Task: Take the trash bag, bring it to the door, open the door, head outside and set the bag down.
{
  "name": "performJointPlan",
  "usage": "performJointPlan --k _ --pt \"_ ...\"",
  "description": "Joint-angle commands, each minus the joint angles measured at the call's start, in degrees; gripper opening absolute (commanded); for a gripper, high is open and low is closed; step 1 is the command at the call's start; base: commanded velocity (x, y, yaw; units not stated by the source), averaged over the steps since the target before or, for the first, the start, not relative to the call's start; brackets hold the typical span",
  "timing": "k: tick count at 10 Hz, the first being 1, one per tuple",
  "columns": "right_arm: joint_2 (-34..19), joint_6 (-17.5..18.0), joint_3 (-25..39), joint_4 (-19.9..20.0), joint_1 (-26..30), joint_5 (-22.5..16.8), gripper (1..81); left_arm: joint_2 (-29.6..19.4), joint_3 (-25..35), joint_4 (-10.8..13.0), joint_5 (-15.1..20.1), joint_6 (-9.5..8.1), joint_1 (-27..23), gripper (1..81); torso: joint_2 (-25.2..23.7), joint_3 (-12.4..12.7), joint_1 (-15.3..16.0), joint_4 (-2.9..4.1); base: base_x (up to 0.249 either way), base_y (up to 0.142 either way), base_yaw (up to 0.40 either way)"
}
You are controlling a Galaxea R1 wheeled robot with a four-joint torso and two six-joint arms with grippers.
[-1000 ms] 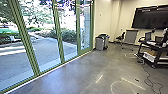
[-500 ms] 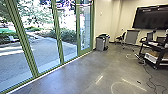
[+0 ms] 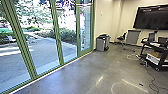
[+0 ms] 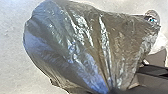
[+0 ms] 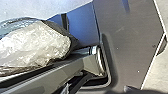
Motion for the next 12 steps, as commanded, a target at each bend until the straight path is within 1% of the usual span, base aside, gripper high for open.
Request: performJointPlan --k 1,2,10,11,12 --pt "0.5 0.1 0.0 -0.5 2.3 -3.2 81.1 -0.1 0.1 0.5 3.6 0.29 -2.9 1.0 0.0 0.0 0.0 0.0 0.146 0.0 0.0" --pt "0.6 0.1 0.0 -0.4 2.4 -3.2 81.1 0.1 0.1 1.1 3.6 0.29 -2.8 1.0 0.0 0.0 0.0 0.0 0.145 0.0 0.0" --pt "0.9 0.1 0.0 -0.4 2.3 -3.2 81.1 0.0 0.0 1.7 3.6 0.29 -2.9 1.0 0.0 0.0 0.0 0.0 0.151 -0.089 0.0" --pt "1.0 0.1 0.0 -0.4 2.4 -3.2 81.1 0.0 0.1 1.7 3.6 0.29 -2.8 1.0 0.0 0.0 0.0 0.0 0.152 -0.076 0.0" --pt "1.0 0.1 0.0 -0.4 2.4 -3.2 81.1 0.0 0.1 1.7 3.6 0.29 -2.8 1.0 0.0 0.0 0.0 0.0 0.152 0.0 0.0"
